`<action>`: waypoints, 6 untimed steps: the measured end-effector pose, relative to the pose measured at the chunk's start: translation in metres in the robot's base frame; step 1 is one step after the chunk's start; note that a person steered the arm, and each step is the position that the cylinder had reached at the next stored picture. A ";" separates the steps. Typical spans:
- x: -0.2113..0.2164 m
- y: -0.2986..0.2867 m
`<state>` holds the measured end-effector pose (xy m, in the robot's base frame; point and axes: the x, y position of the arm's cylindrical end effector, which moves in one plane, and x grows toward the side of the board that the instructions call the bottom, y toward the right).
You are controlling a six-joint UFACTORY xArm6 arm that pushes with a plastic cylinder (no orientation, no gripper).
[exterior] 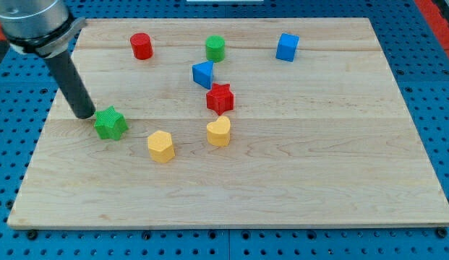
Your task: Slightly move the hexagon to the bottom left of the board
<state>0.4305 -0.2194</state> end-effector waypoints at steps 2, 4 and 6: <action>-0.020 0.081; 0.025 0.147; 0.102 0.198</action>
